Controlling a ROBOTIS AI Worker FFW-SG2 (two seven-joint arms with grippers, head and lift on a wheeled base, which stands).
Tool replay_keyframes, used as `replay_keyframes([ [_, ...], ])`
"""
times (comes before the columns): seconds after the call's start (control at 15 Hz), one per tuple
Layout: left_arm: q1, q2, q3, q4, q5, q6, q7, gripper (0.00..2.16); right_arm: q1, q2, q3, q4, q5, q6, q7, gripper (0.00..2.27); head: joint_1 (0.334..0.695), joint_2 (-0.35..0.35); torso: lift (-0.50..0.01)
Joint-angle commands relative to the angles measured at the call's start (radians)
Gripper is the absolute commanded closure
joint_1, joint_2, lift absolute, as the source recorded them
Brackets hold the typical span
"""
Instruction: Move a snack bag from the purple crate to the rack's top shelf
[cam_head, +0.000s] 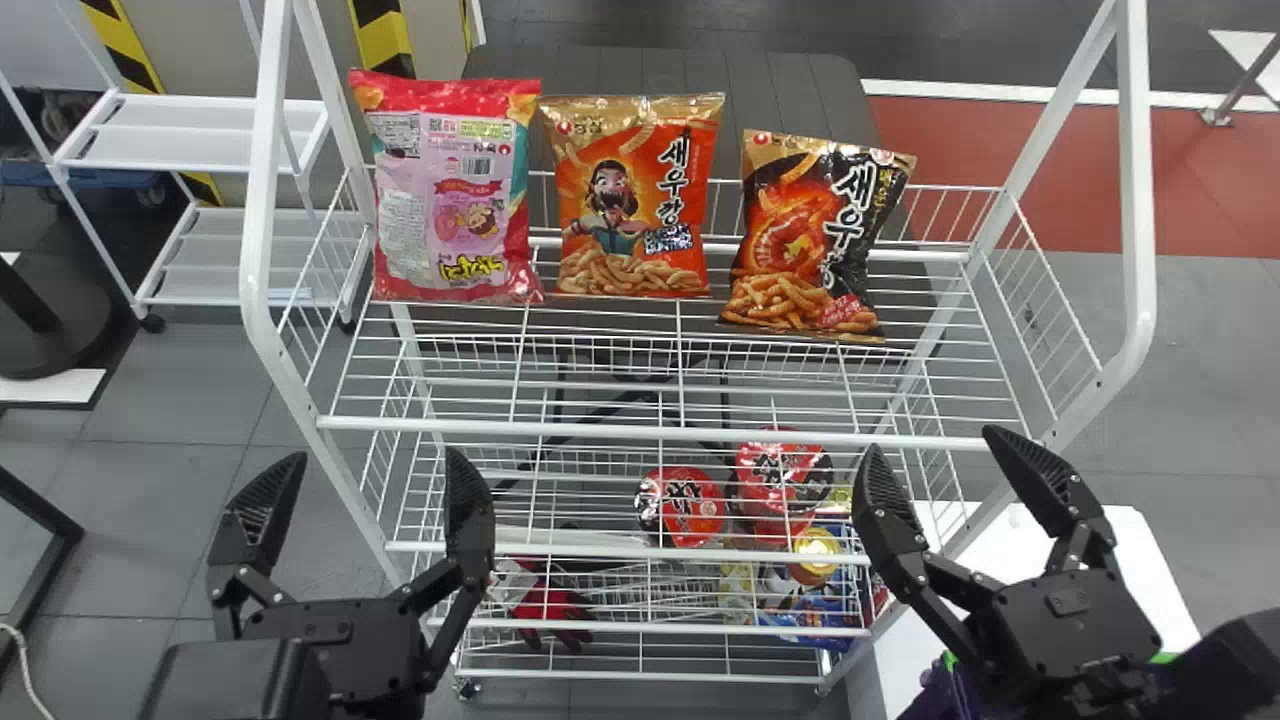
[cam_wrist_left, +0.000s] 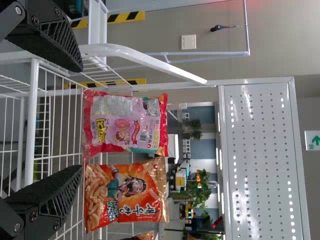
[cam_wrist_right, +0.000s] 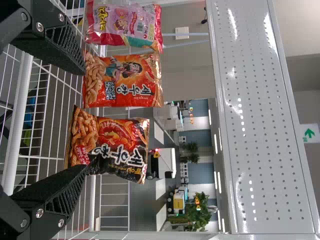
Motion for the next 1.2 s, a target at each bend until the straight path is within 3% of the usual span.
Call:
replay_keyframes([
  [0.0,0.0,0.0,0.0,0.0,0.0,0.0,0.0,0.14,0.0,0.0,0.0,0.0,-0.001,0.0,0.0,0.17,0.695,-0.039,0.0],
  [1.13,0.0,0.0,0.0,0.003,0.002,0.0,0.002,0.14,0.006,-0.003,0.005,-0.006,0.005,0.009,0.012,0.17,0.695,-0.03,-0.062],
])
